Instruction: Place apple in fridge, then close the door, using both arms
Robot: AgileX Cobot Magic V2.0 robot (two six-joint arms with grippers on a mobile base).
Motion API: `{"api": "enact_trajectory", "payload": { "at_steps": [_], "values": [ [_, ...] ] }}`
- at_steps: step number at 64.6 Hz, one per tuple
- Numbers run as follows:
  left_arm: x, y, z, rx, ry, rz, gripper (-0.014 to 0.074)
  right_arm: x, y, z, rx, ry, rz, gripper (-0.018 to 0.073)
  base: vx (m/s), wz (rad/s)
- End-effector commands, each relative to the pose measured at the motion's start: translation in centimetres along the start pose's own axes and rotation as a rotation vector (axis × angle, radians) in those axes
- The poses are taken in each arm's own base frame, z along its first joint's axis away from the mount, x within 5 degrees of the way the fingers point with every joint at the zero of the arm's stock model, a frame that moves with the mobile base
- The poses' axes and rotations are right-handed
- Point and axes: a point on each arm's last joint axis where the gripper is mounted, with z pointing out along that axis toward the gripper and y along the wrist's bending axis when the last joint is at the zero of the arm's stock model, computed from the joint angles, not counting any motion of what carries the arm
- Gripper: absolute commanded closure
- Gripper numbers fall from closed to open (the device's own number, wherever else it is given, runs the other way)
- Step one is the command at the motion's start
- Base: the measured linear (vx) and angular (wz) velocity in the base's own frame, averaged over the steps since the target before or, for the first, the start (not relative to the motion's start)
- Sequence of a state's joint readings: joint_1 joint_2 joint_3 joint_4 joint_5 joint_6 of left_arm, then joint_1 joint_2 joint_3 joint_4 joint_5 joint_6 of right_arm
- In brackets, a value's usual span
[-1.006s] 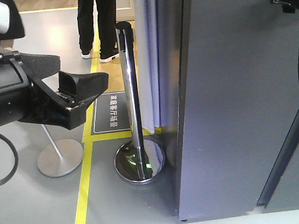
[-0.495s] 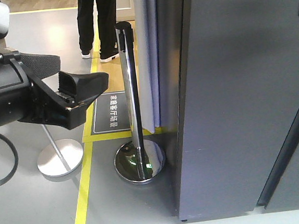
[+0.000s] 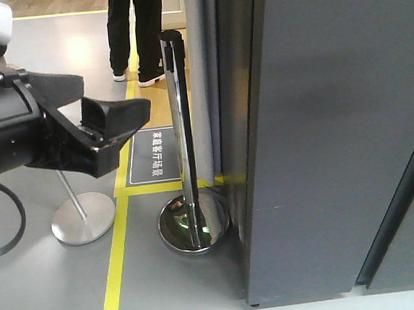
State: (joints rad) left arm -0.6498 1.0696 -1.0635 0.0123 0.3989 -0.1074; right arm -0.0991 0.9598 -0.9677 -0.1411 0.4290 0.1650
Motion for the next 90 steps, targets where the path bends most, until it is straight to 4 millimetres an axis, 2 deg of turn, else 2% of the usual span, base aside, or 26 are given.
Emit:
{"api": "enact_trajectory", "payload": {
  "at_steps": [1,7,11,14,19,20,30,35,49,58,63,71,80,90],
  "values": [
    [-2.1,-0.2,-1.0,0.019,-0.158,-0.01,0.0008,-1.5,0.4,-1.2,-0.025,-0.105,-0.039,0.008,0.0,0.0],
    [-2.2,-0.2,-1.0,0.02,-0.166,-0.01,0.0078,-1.3,0.8,-1.2,-0.047,-0.087,-0.05,0.0141,0.0,0.0],
    [-2.1,-0.2,-1.0,0.018,-0.161,-0.008,0.0208,-1.2,0.9,-1.2,-0.056,-0.076,-0.038,0.0236,0.0,0.0],
    [-2.1,-0.2,-1.0,0.015,-0.159,0.001,0.0367,-1.1,0.9,-1.2,-0.059,-0.069,-0.037,0.0355,0.0,0.0],
    [-2.2,-0.2,-1.0,0.015,-0.163,0.004,0.0577,-0.9,1.0,-1.1,-0.068,-0.061,-0.042,0.0568,0.0,0.0],
    [-2.2,-0.2,-1.0,0.015,-0.165,0.005,0.0605,-0.9,1.0,-1.1,-0.072,-0.061,-0.038,0.0576,0.0,0.0],
    [-2.2,-0.1,-1.2,0.005,-0.169,0.032,0.0603,-0.8,1.3,-1.1,-0.104,-0.051,-0.015,0.0568,0.0,0.0],
    [-2.1,0.0,-1.8,-0.017,-0.159,0.08,0.0603,-0.9,1.5,-1.8,-0.126,-0.055,-0.016,0.0568,0.0,0.0],
    [-0.6,0.5,-5.9,-0.052,-0.233,0.108,0.0603,-0.8,1.8,-5.8,-0.205,-0.085,-0.057,0.0568,0.0,0.0],
    [1.5,1.0,-7.6,-0.077,-0.244,0.108,0.0603,-0.1,1.8,-8.4,-0.231,-0.094,-0.091,0.0568,0.0,0.0],
    [3.0,1.2,-8.1,-0.084,-0.233,0.074,0.0603,1.1,1.5,-9.9,-0.224,-0.133,-0.106,0.0568,0.0,0.0],
    [5.4,1.6,-9.2,-0.094,-0.216,0.042,0.0603,4.7,1.1,-11.5,-0.22,-0.154,-0.104,0.0568,0.0,0.0],
    [8.7,1.9,-10.3,-0.098,-0.202,0.04,0.0603,8.3,0.9,-12.1,-0.223,-0.15,-0.099,0.0568,0.0,0.0],
    [12.0,2.2,-11.2,-0.098,-0.199,0.038,0.0603,10.6,1.1,-12.7,-0.262,-0.135,-0.027,0.0568,0.0,0.0]
  ]
}}
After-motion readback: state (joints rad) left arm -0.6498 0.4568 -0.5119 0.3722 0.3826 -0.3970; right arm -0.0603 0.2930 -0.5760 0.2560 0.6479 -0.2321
